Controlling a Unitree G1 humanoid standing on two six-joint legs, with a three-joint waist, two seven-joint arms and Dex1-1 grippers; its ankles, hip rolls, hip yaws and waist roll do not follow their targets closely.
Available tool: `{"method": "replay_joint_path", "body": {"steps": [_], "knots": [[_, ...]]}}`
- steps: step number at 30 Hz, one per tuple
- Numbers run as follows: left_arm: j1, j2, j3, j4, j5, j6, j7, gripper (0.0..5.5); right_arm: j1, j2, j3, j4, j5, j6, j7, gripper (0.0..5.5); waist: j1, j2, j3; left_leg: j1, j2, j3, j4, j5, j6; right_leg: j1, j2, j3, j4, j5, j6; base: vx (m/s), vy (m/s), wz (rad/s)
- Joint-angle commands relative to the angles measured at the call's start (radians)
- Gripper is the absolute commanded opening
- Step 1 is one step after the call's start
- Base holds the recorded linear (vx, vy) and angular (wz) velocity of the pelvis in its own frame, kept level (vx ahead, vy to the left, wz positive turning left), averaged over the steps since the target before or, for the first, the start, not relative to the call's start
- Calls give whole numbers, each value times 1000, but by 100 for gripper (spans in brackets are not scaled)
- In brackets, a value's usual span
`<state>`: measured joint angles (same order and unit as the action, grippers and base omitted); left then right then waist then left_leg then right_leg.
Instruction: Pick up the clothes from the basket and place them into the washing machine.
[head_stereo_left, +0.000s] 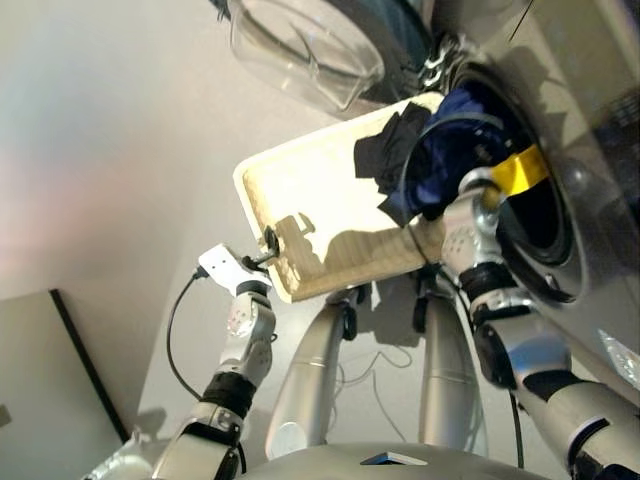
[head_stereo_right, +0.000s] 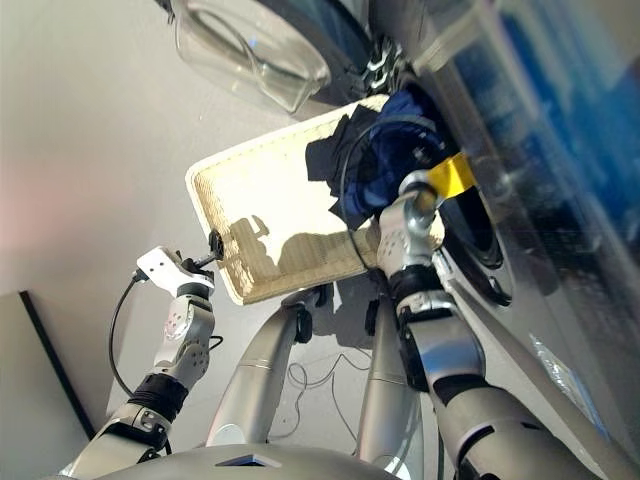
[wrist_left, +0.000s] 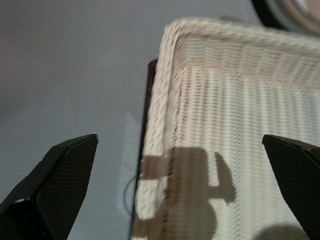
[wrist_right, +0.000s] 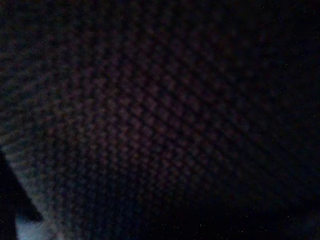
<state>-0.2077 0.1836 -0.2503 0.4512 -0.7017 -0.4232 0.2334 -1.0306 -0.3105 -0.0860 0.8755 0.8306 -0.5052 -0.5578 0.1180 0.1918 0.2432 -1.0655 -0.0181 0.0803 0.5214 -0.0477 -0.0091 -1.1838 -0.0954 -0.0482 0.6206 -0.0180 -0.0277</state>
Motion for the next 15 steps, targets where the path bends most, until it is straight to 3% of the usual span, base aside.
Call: {"method": "replay_joint_path", "body": {"steps": [1,6,9,10,11,12,13,15], "knots": [[-6,71,26,-43,56,-30,-11,550,-50,-134,24,-118,-101,-112,-92,0,-5,22,-23,-71,-5,2,118,-91,39,-3,38,-4,19,-25,51,0,0,0],[-19,74,15,-17,69,-27,5,550,-61,-272,-57,-169,-256,-155,-302,0,-24,20,-27,-84,-6,0,136,-105,43,-25,44,3,47,-38,54,0,0,0],[-23,76,30,-5,63,-32,7,550,-16,-271,-58,-136,-268,-127,-288,0,-39,7,-37,-71,-5,7,116,-106,43,-18,49,5,31,-33,54,0,0,0],[-22,76,31,-4,62,-32,6,550,-17,-273,-57,-131,-259,-129,-279,39,-39,6,-38,-69,-4,8,114,-105,43,-17,49,7,29,-32,53,0,0,0],[-24,76,35,-2,60,-34,5,550,-6,-272,-39,-119,-244,-115,-242,453,-43,1,-39,-66,-2,10,109,-105,43,-14,50,6,23,-30,54,0,0,0],[-23,74,40,5,58,-34,4,550,3,-272,-18,-87,-226,-90,-197,550,-46,-4,-39,-62,0,11,104,-105,43,-9,50,6,17,-26,53,0,0,0],[-27,71,50,15,50,-30,-5,550,27,-262,41,-44,-183,-43,-95,550,-53,-16,-41,-58,5,15,96,-104,40,-3,51,4,5,-20,51,0,0,0],[-24,69,57,17,45,-29,-10,550,37,-258,71,-17,-165,-19,-40,550,-57,-19,-40,-53,7,16,90,-101,39,2,52,3,-1,-17,49,0,0,0]]}}
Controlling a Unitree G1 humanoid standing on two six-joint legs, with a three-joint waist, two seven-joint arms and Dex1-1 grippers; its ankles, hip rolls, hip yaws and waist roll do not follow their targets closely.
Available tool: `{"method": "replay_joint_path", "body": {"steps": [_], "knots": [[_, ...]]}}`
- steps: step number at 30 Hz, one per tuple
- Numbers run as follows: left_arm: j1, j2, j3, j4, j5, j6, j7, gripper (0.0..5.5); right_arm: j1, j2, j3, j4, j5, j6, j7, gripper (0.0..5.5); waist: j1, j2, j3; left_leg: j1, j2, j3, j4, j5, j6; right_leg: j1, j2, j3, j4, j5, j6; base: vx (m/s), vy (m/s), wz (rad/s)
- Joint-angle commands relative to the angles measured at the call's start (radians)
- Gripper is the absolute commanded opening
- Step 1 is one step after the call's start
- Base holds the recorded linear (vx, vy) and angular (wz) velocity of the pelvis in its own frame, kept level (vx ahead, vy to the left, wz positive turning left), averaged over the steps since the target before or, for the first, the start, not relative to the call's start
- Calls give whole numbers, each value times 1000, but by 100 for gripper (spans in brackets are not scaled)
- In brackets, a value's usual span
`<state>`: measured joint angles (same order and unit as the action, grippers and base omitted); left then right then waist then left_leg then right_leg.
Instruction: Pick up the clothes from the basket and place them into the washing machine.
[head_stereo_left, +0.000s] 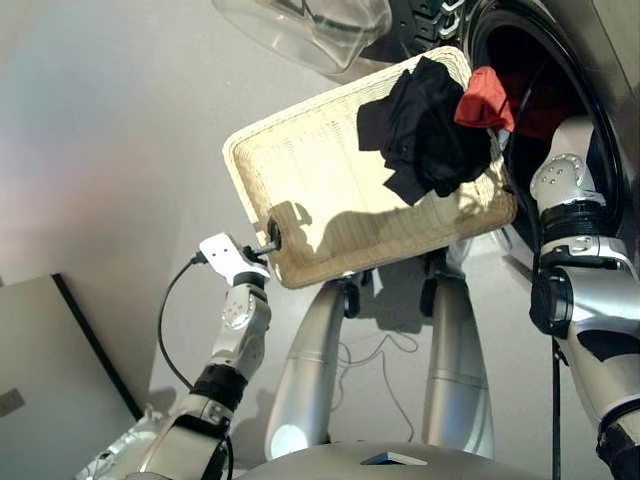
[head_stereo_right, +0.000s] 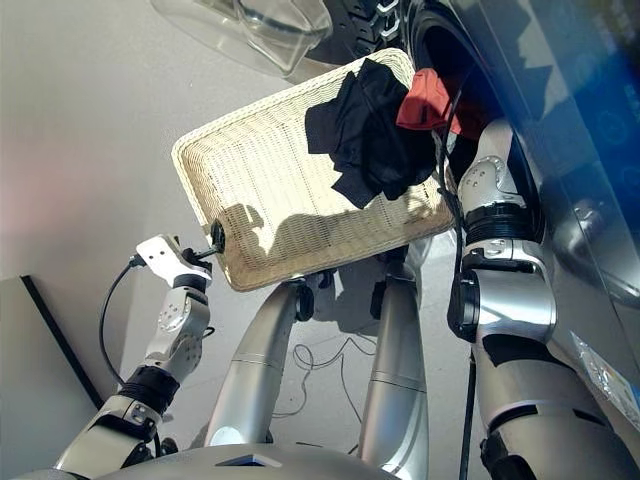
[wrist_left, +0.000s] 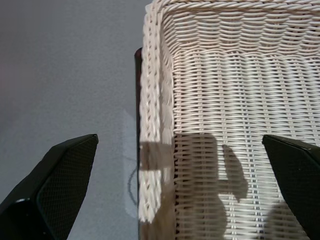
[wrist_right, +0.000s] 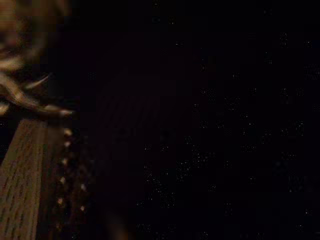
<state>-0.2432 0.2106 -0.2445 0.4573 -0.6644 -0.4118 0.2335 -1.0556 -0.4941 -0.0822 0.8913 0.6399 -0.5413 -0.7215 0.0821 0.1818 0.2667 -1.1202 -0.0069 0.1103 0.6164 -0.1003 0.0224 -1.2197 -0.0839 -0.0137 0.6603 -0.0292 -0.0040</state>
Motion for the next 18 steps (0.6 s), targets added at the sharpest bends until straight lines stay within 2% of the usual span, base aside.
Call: {"method": "replay_joint_path", "body": {"steps": [1,4,7,8,12,18], "knots": [[12,45,56,13,5,-38,-22,550,71,-71,107,2,32,47,174,550,-22,-14,-64,4,-2,-15,-7,-46,5,41,41,-32,-44,-2,25,0,0,0],[26,47,68,18,-6,-26,-60,550,125,-48,224,36,17,127,334,550,-25,-33,-65,13,2,-15,-23,-35,1,62,38,-39,-68,6,20,0,0,0],[34,51,79,31,-10,-22,-84,550,161,-25,317,36,-43,170,420,550,-25,-48,-68,23,3,-19,-43,-23,-1,81,37,-49,-94,17,20,0,0,0],[35,51,80,31,-11,-22,-85,550,161,-25,318,37,-42,170,421,550,-27,-48,-68,24,2,-19,-45,-22,-2,83,37,-49,-96,17,20,0,0,0],[41,56,100,49,-14,-14,-119,550,213,13,478,-9,-183,224,524,550,-20,-70,-69,43,0,-30,-92,7,-7,116,34,-64,-143,30,23,-1,-13,12],[29,48,97,75,-5,-12,-128,550,235,89,538,10,-225,250,574,550,-12,-85,-66,68,-5,-42,-138,31,-11,148,28,-82,-180,37,27,0,0,0]]}}
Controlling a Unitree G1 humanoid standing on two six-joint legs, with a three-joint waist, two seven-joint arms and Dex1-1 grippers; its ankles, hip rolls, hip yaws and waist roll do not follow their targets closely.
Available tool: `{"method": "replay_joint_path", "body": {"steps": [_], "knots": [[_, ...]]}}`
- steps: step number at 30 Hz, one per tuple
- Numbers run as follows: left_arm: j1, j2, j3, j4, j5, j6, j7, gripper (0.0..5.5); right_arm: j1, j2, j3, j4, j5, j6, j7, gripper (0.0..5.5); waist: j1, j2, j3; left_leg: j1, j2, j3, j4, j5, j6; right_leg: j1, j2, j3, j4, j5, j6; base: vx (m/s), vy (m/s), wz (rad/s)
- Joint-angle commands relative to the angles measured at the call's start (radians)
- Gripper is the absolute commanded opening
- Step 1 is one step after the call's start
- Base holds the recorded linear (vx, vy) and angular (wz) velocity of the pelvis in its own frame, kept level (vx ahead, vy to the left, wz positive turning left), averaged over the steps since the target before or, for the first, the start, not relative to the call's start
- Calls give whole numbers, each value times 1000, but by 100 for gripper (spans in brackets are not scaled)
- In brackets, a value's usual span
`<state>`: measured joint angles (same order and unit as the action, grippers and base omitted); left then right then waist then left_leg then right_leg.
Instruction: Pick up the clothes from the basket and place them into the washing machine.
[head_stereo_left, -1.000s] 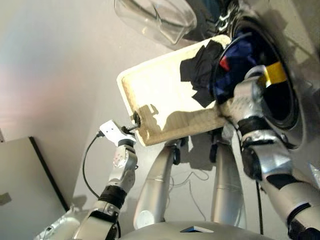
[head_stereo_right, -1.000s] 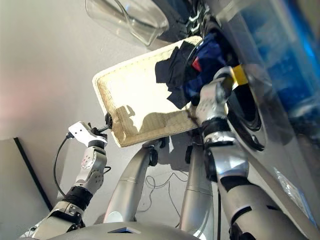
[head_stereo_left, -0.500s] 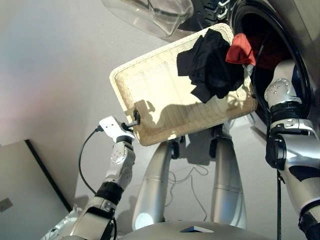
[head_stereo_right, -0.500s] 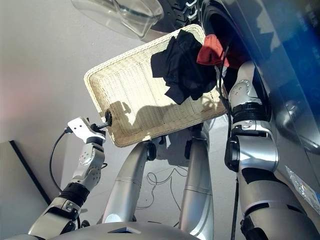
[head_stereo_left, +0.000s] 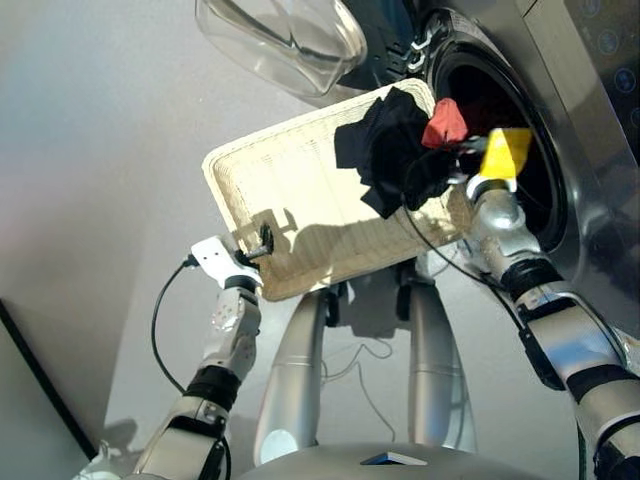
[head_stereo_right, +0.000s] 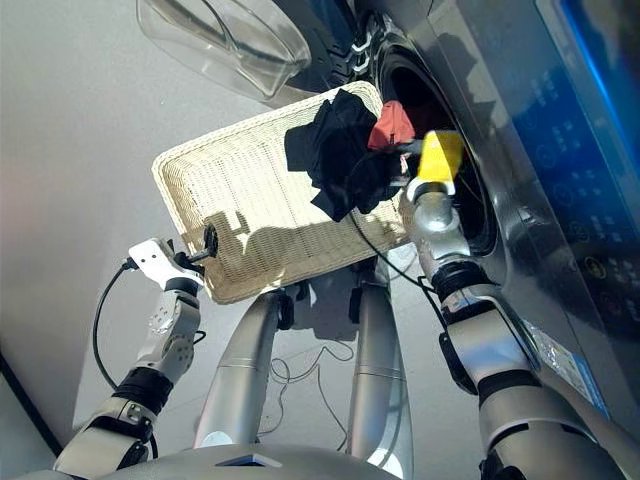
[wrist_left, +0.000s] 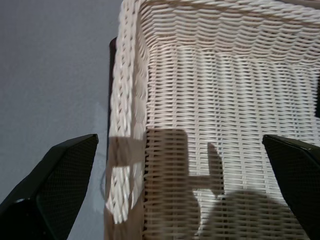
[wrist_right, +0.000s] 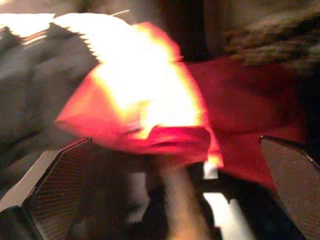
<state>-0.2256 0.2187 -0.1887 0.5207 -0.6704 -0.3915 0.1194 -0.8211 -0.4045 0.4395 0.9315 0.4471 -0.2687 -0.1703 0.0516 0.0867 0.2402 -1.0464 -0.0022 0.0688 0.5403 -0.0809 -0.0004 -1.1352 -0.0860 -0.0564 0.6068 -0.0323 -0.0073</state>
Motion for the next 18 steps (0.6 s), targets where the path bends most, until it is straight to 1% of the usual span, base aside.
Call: {"method": "replay_joint_path", "body": {"steps": [1,5,8,12,14,15,17,18], "knots": [[3,36,35,20,4,-33,-17,550,-6,27,39,-10,-65,-10,31,550,24,4,-37,0,-13,-6,-74,18,11,73,28,-46,-138,42,33,0,0,0],[-15,32,26,21,6,-31,-9,550,-25,85,38,50,-83,6,18,550,36,-2,-26,-1,-18,-18,-88,29,10,74,25,-56,-140,40,34,0,0,0],[-31,34,13,18,6,-33,-4,550,-62,115,16,136,-52,14,10,550,48,1,-9,-15,-23,-27,-81,31,10,60,19,-63,-122,31,34,0,0,0],[-53,39,-14,7,7,-29,9,550,-145,131,-28,270,-21,32,-18,550,72,17,17,-53,-30,-42,-56,30,11,26,9,-71,-77,13,32,0,0,0],[-57,43,-19,2,6,-26,12,550,-166,129,-33,291,-24,35,-27,550,76,22,25,-64,-30,-44,-46,28,11,16,8,-74,-61,7,31,0,0,0],[-62,50,-31,-16,10,-24,15,550,-198,118,-46,337,-28,48,-36,550,86,32,36,-89,-35,-46,-26,22,13,-8,3,-74,-39,0,31,0,0,0],[-69,54,-43,-42,10,-24,16,550,-240,109,-52,387,-27,66,-38,550,99,44,44,-115,-41,-49,-8,19,15,-34,1,-78,-15,-5,32,0,0,0],[-69,54,-43,-43,10,-24,16,550,-242,109,-52,389,-27,65,-37,550,99,44,43,-118,-42,-49,-7,18,15,-37,1,-78,-13,-6,32,0,0,0]]}}
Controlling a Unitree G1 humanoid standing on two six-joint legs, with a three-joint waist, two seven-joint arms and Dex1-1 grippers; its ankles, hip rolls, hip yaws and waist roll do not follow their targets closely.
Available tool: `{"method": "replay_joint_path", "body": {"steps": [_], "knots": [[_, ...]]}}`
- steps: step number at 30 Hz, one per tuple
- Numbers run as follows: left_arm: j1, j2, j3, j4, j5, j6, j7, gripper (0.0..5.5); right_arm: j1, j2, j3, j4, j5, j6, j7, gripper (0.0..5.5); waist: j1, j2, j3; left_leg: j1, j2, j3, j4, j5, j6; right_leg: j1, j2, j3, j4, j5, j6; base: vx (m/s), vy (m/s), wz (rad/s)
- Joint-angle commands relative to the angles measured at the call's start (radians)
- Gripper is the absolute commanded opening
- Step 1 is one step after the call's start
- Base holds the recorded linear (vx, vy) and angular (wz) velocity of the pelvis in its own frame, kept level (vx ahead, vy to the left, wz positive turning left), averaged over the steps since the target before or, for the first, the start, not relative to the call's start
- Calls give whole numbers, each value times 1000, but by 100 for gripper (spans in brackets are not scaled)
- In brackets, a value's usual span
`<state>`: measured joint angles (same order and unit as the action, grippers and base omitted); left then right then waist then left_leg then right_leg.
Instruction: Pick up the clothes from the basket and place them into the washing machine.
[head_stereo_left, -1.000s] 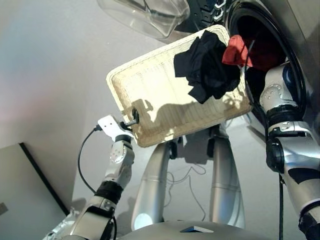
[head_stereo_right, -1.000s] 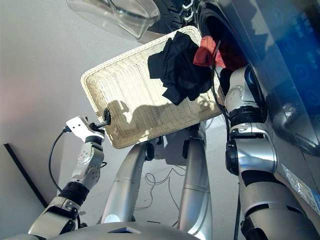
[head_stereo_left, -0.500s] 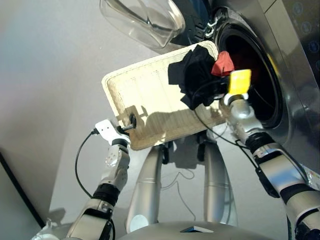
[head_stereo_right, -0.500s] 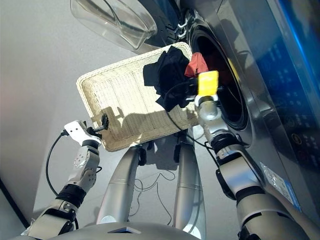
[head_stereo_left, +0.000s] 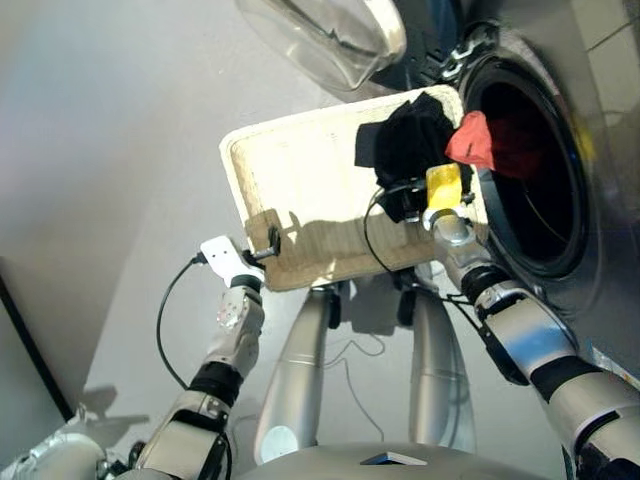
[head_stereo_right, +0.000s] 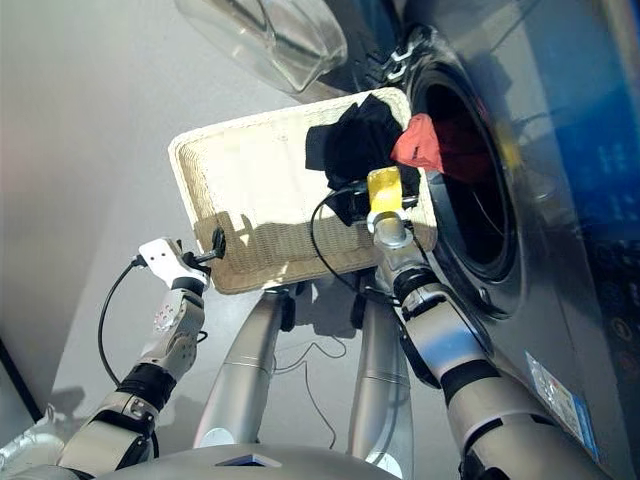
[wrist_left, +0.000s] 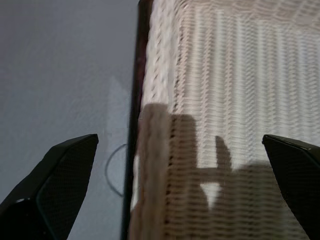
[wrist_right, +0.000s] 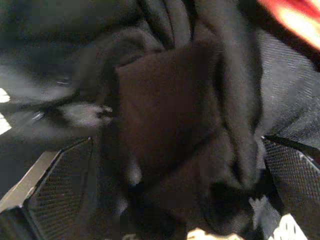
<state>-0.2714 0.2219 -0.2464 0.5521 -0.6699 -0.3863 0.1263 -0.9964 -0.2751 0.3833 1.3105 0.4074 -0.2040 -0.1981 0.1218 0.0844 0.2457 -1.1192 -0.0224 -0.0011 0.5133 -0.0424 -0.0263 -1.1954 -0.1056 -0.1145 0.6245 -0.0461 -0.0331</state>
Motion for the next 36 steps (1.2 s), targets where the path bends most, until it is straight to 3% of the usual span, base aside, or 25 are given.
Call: {"method": "replay_joint_path", "body": {"steps": [1,3,4,5,6,14,21,26,30,33,36], "knots": [[-29,54,10,-98,4,-27,12,550,-114,-41,-3,45,23,16,-10,550,41,62,46,-70,-27,19,35,-21,42,-5,16,-22,-6,-1,57,0,0,0],[-29,54,9,-127,-1,-23,12,550,-143,-54,-5,50,27,22,-5,550,46,71,52,-95,-28,21,54,-22,41,-38,16,-23,29,-9,57,0,0,0],[-32,51,6,-130,-1,-20,12,550,-149,-59,-14,49,36,22,-9,414,48,72,53,-104,-32,22,63,-24,42,-47,17,-22,36,-12,56,-3,15,200],[-34,50,0,-135,0,-16,13,550,-154,-65,-23,43,48,17,-16,26,47,73,54,-112,-34,26,74,-28,43,-56,16,-22,44,-12,56,10,17,207],[-33,50,-2,-138,2,-14,12,550,-155,-65,-23,35,52,14,-17,0,49,74,52,-118,-33,28,80,-30,44,-64,16,-19,49,-13,56,0,0,0],[-26,43,-1,-126,-3,-5,15,550,-120,-22,-45,-62,150,-34,-16,0,26,56,25,-104,-28,48,73,-39,47,-58,24,-18,38,-4,52,0,0,0],[-27,17,17,-82,-7,-25,20,550,73,37,-165,-355,414,-183,23,0,-16,42,4,-10,-15,67,15,-44,43,25,28,2,-28,6,56,8,3,-14],[-5,11,19,-72,-16,-39,3,550,115,45,-264,-513,563,-275,51,0,-22,61,-2,42,-18,77,-24,-38,44,68,31,21,-63,11,61,-1,11,-36],[28,18,19,-80,-17,-38,-10,550,140,27,-343,-666,581,-358,17,0,-23,82,-10,66,-20,93,-27,-43,49,79,35,42,-74,17,63,0,66,-155],[42,21,15,-68,-8,-42,-13,550,132,-28,-418,-750,520,-420,-66,0,-26,98,-16,76,-22,103,-26,-49,55,84,37,60,-77,19,68,5,57,-155],[53,27,5,-66,1,-48,-15,550,99,-101,-514,-759,405,-479,-231,0,-26,116,-23,83,-25,109,-23,-55,60,86,34,73,-77,20,74,17,53,-154]]}}
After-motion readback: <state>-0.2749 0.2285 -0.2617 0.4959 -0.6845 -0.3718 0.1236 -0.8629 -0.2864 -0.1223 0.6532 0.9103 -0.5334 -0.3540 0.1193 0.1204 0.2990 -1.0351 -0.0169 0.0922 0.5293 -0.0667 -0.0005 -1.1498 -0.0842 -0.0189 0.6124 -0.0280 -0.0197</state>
